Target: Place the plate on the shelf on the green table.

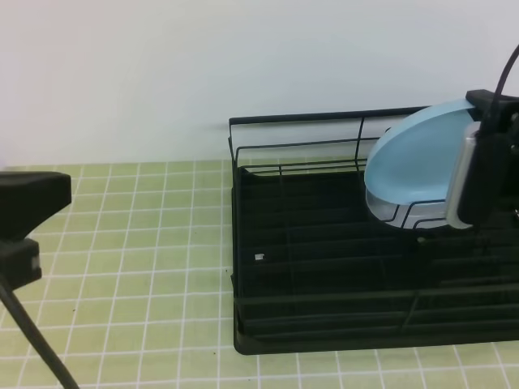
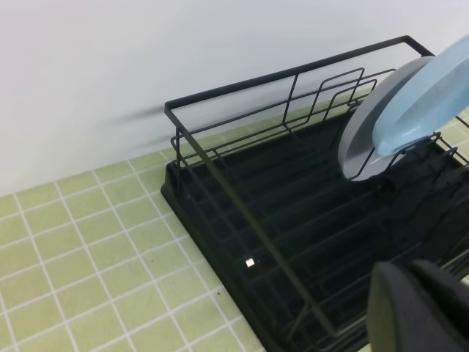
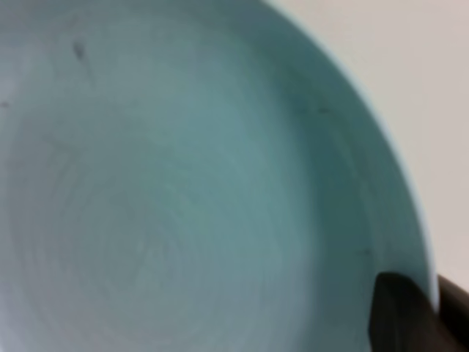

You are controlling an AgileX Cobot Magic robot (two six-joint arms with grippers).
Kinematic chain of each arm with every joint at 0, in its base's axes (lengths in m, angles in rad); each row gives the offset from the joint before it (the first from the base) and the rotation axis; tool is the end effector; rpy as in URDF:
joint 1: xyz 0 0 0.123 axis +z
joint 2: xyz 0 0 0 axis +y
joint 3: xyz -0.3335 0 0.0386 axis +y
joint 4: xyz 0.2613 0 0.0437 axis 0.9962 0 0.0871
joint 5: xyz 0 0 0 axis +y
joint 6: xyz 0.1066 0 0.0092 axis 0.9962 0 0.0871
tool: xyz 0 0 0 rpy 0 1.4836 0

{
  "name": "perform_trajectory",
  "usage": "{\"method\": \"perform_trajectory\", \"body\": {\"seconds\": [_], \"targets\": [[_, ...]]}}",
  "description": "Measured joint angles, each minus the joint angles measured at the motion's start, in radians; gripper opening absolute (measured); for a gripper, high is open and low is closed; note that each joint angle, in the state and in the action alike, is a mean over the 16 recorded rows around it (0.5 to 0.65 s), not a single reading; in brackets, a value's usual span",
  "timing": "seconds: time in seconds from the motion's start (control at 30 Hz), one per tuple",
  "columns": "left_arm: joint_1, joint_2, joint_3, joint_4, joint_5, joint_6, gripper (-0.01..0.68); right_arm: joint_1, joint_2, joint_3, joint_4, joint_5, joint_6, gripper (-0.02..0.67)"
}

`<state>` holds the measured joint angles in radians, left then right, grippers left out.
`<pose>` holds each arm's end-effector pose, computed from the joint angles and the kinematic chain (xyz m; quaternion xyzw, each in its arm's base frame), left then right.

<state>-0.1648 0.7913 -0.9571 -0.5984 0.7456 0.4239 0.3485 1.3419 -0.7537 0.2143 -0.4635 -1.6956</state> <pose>0.1261 -0.0625 0.4351 0.1583 0.8089 -0.2170 0.5230 0.2948 0.0963 0.3428 -0.5577 0.4606 -0.4053 0.5590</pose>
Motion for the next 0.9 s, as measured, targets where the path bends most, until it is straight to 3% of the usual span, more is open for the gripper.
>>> {"method": "perform_trajectory", "body": {"seconds": [0.43,0.9], "targets": [[0.0,0.0,0.0,0.002,0.001,0.002,0.0,0.0,0.034,0.0,-0.009,0.046,0.008,0.03],[0.0,0.0,0.0,0.003,0.001,0.006,0.0,0.0,0.045,0.0,-0.026,0.063,0.042,0.27]]}}
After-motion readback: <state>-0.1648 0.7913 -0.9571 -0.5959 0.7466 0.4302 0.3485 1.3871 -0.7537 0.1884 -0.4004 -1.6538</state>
